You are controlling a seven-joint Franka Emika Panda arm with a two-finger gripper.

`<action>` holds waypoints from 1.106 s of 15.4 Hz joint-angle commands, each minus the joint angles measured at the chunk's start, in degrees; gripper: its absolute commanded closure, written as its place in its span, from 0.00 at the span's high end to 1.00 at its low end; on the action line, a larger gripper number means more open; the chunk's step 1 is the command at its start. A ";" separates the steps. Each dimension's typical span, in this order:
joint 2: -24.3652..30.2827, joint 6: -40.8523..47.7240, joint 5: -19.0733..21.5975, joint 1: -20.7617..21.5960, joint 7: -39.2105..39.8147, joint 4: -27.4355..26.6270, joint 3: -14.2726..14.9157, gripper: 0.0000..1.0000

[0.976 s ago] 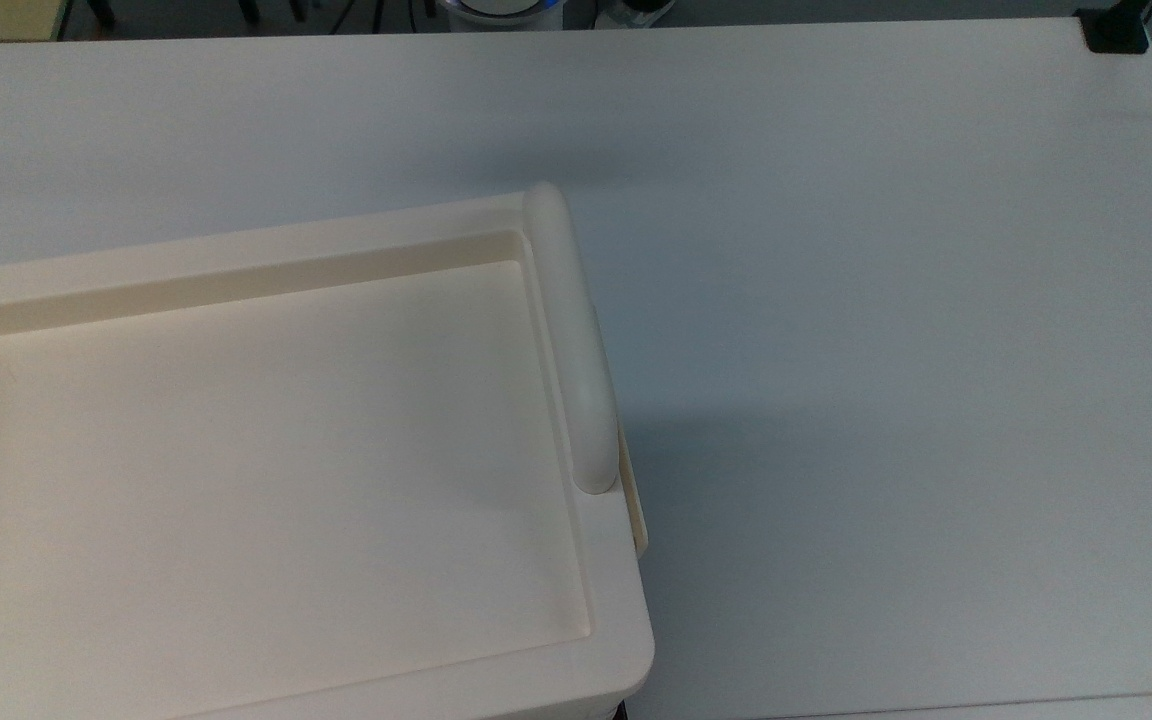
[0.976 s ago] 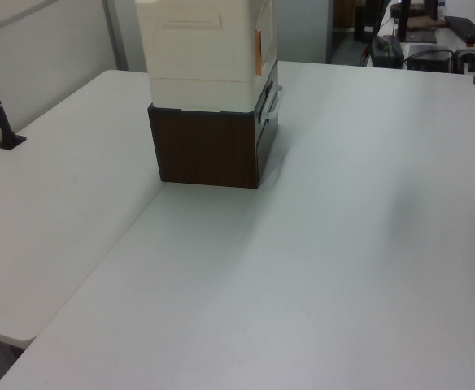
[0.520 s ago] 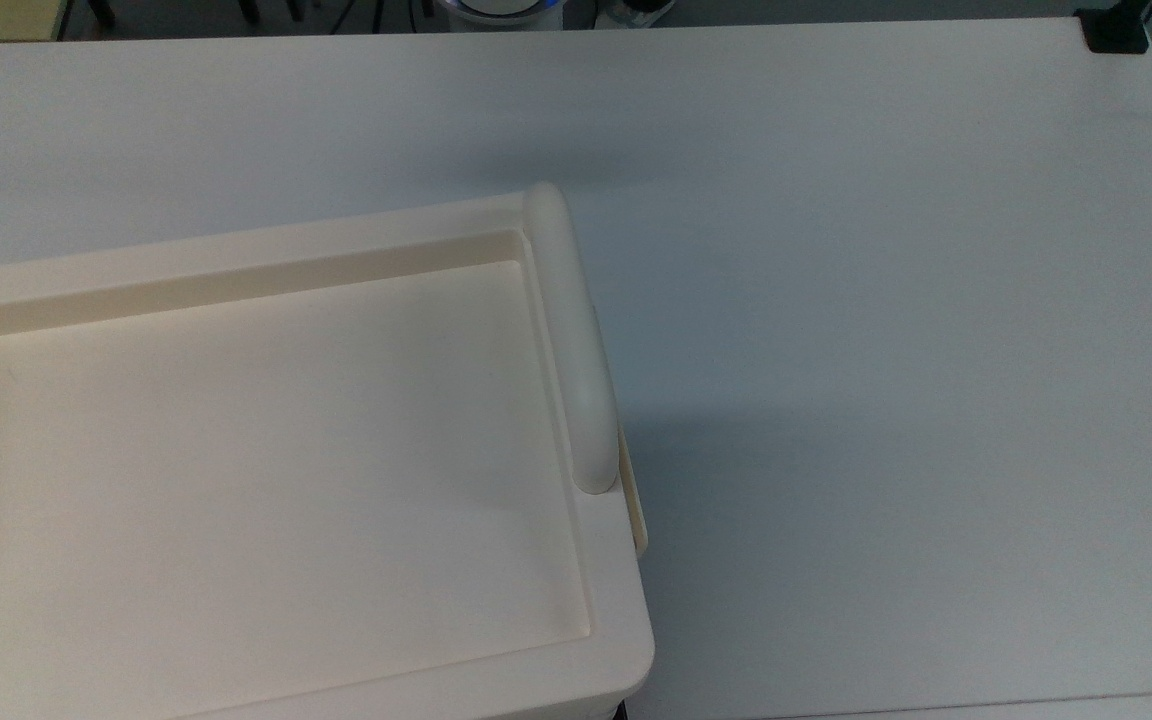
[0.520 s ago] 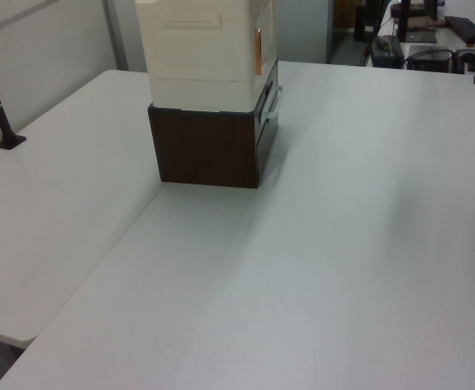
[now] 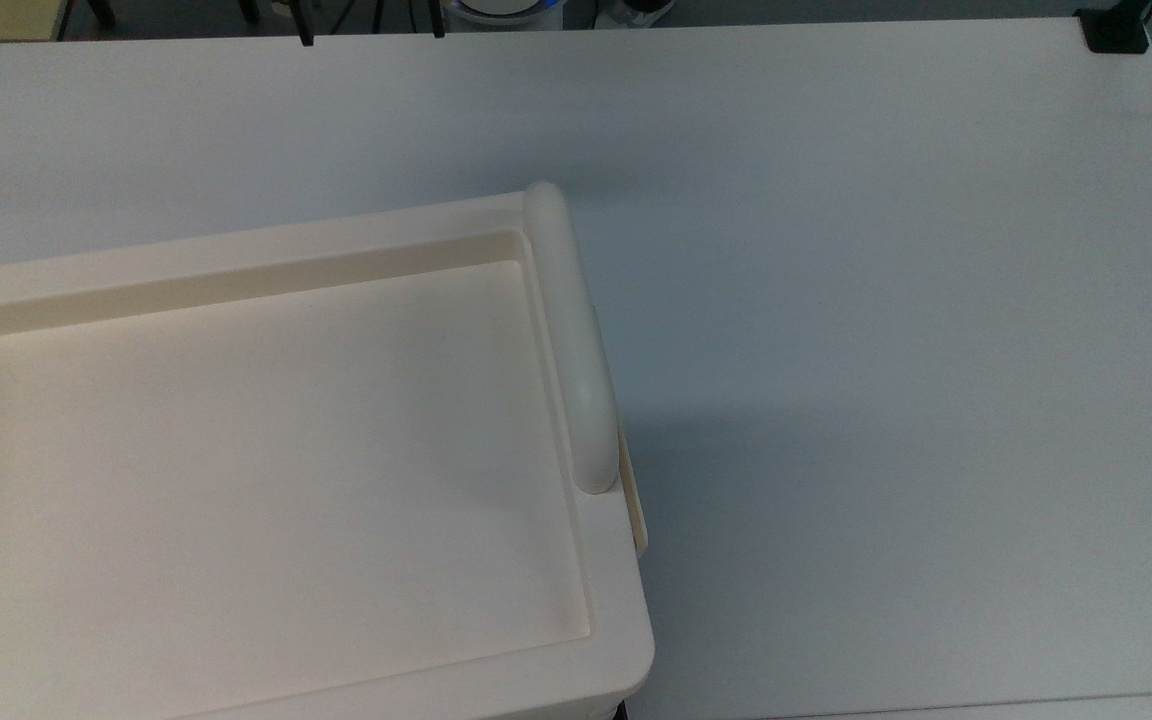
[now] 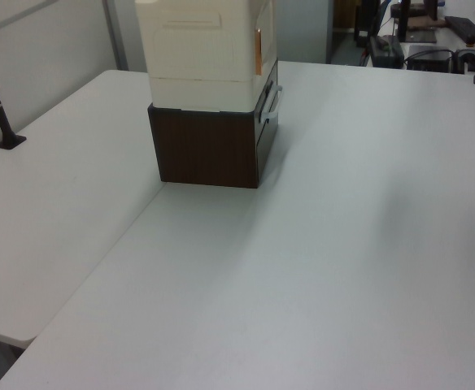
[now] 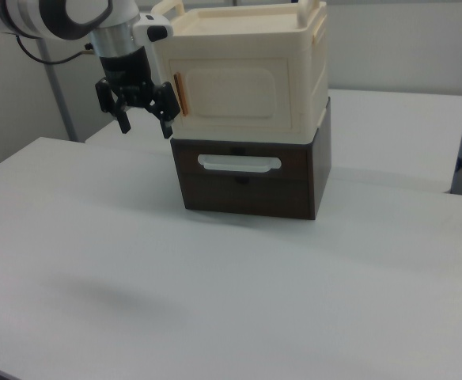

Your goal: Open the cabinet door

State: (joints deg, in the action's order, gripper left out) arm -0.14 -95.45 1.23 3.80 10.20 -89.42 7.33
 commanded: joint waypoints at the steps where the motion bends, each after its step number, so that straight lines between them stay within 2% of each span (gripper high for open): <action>1: -0.29 -7.01 4.03 0.51 -0.09 0.12 -0.30 0.96; 2: -0.64 -9.82 5.35 0.51 0.09 0.12 -0.30 0.92; 4: -1.87 -15.97 6.33 0.60 -0.52 0.21 -0.30 0.91; 9: -4.51 -30.65 8.88 3.31 -0.53 0.30 -0.30 0.64; 12: -6.53 -36.98 9.58 3.85 -0.62 0.30 -0.30 0.59; 14: -7.67 -39.98 9.85 3.85 -0.62 0.30 -0.30 0.49; 17: -8.99 -42.79 10.11 4.02 -0.70 0.30 -0.30 0.48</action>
State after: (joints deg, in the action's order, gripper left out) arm -7.79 -134.98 10.23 7.20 9.82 -89.31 6.68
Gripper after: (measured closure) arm 0.507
